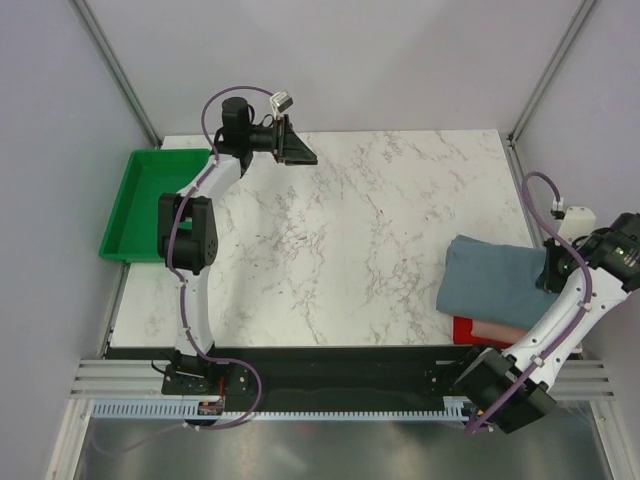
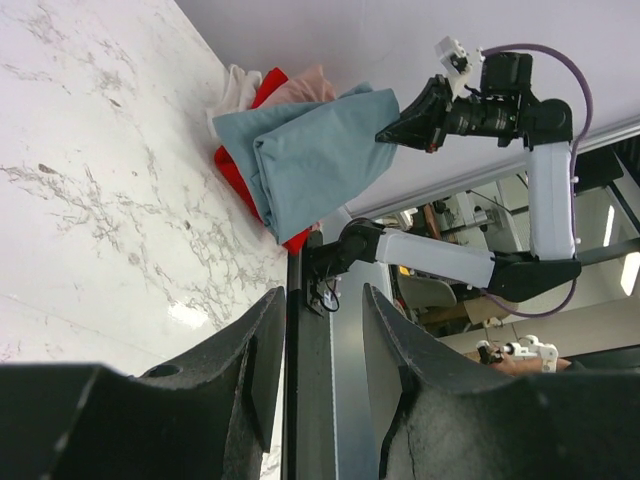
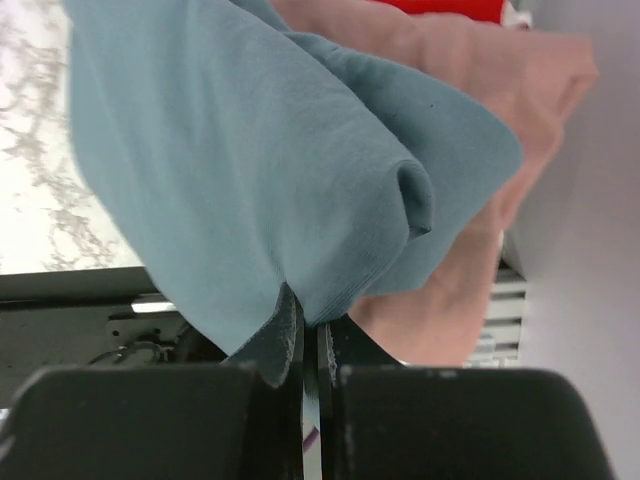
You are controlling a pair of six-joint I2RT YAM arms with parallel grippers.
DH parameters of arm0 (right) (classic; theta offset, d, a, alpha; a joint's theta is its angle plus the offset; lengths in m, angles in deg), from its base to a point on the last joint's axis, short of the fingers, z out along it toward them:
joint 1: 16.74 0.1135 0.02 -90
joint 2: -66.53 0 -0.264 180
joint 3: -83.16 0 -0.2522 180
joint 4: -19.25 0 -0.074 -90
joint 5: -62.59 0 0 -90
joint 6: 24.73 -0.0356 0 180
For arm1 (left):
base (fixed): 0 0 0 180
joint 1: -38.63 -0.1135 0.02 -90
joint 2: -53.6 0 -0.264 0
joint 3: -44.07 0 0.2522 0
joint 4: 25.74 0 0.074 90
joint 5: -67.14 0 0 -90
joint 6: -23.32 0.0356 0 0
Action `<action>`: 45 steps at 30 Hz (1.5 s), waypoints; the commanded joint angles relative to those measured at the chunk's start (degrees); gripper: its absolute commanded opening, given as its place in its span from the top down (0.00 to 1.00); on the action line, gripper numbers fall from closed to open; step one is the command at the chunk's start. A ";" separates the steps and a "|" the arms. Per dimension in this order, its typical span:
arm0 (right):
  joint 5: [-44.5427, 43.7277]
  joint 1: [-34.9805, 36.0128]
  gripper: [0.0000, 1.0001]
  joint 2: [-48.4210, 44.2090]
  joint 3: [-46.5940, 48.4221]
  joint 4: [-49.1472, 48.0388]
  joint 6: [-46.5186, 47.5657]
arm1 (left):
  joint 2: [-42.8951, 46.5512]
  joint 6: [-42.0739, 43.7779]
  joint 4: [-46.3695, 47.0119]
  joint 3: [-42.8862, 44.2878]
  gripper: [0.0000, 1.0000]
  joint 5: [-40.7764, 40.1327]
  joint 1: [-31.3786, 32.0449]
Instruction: Fold and stack the t-shirts
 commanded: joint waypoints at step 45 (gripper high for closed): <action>-13.66 0.97 0.55 0.50 -11.09 -36.86 13.49 | 5.07 -0.45 3.06 -3.40 0.53 7.45 3.89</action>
